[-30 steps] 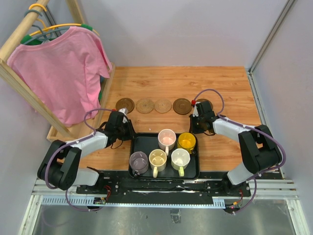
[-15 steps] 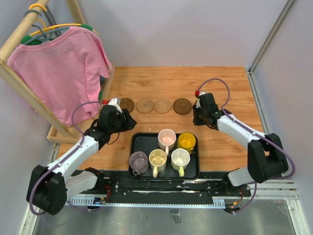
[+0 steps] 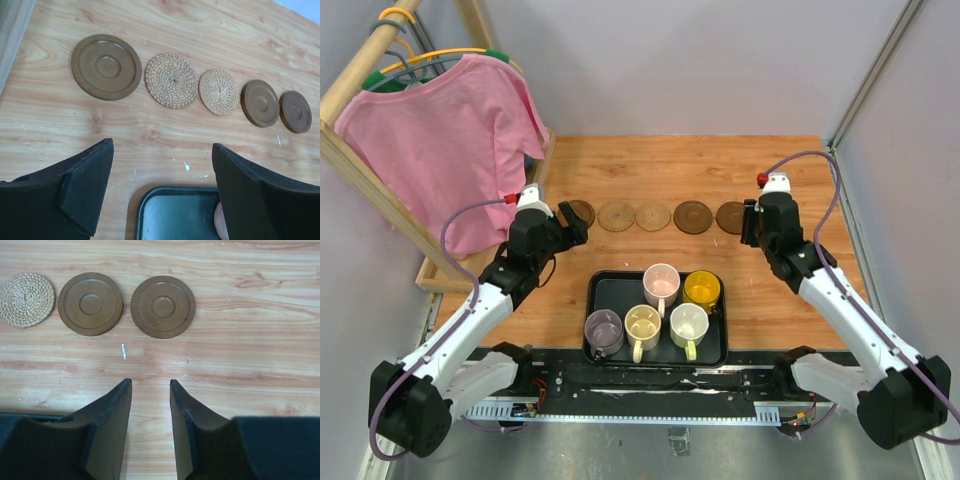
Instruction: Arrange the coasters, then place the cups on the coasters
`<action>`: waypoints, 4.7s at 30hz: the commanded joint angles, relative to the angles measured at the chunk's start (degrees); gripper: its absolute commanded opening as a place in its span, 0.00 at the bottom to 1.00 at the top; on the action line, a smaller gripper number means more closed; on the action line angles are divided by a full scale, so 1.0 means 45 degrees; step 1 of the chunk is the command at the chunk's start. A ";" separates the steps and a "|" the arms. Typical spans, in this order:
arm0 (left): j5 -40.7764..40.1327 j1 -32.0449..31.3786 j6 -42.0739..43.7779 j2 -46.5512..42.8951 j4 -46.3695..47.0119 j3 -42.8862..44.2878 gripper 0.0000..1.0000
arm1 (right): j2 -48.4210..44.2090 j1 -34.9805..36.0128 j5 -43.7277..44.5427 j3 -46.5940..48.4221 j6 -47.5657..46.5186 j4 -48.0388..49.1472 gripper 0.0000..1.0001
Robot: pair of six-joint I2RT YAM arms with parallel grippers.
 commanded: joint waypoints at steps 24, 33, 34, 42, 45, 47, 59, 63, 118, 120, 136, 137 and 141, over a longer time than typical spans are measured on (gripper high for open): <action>-0.0587 -0.0076 0.0360 -0.0508 0.0871 -0.0871 0.85 | -0.2302 -0.0128 -0.5788 -0.0044 -0.0863 -0.6218 0.49; -0.0412 -0.0080 0.0289 -0.0362 0.0866 -0.0963 0.85 | -0.2392 -0.0106 -0.6748 -0.0618 -0.0944 -0.6054 0.51; -0.0404 -0.0079 0.0289 -0.0362 0.0877 -0.0978 0.84 | -0.2417 -0.0106 -0.6875 -0.0661 -0.0958 -0.6030 0.51; -0.0272 -0.0062 0.0231 -0.0219 0.0953 -0.1119 0.85 | -0.2528 0.0032 -0.7831 -0.1288 -0.0636 -0.5485 0.52; -0.0194 -0.0073 0.0211 -0.0153 0.0981 -0.1181 0.85 | -0.2449 0.0337 -0.7880 -0.1456 -0.0499 -0.5420 0.52; -0.0154 -0.0066 0.0214 -0.0111 0.1025 -0.1198 0.85 | -0.2398 0.0557 -0.7875 -0.1538 -0.0445 -0.5352 0.52; 0.0085 -0.0071 0.0034 0.0081 0.1292 -0.1374 0.85 | -0.1795 0.1342 -0.7350 -0.1841 -0.0184 -0.5324 0.52; 0.0170 -0.0063 0.0016 0.0248 0.1390 -0.1389 0.85 | -0.1617 0.1652 -0.7174 -0.1918 -0.0035 -0.5342 0.51; 0.0686 -0.0080 -0.0104 0.1266 0.2036 -0.1711 0.85 | 0.0656 0.3876 -0.3959 -0.3147 0.1670 -0.2487 0.44; 0.0691 -0.0079 -0.0101 0.1278 0.2056 -0.1730 0.85 | 0.0592 0.3893 -0.3949 -0.3143 0.1693 -0.2315 0.45; 0.0752 -0.0069 -0.0140 0.1427 0.2259 -0.1867 0.85 | 0.0816 0.3939 -0.3694 -0.2971 0.1537 -0.2114 0.43; 0.0767 -0.0080 -0.0148 0.1436 0.2279 -0.1867 0.85 | 0.0864 0.3962 -0.3695 -0.2940 0.1532 -0.2134 0.41; 0.0803 -0.0081 -0.0140 0.1488 0.2270 -0.1868 0.85 | 0.1111 0.4009 -0.3659 -0.2852 0.1465 -0.2244 0.29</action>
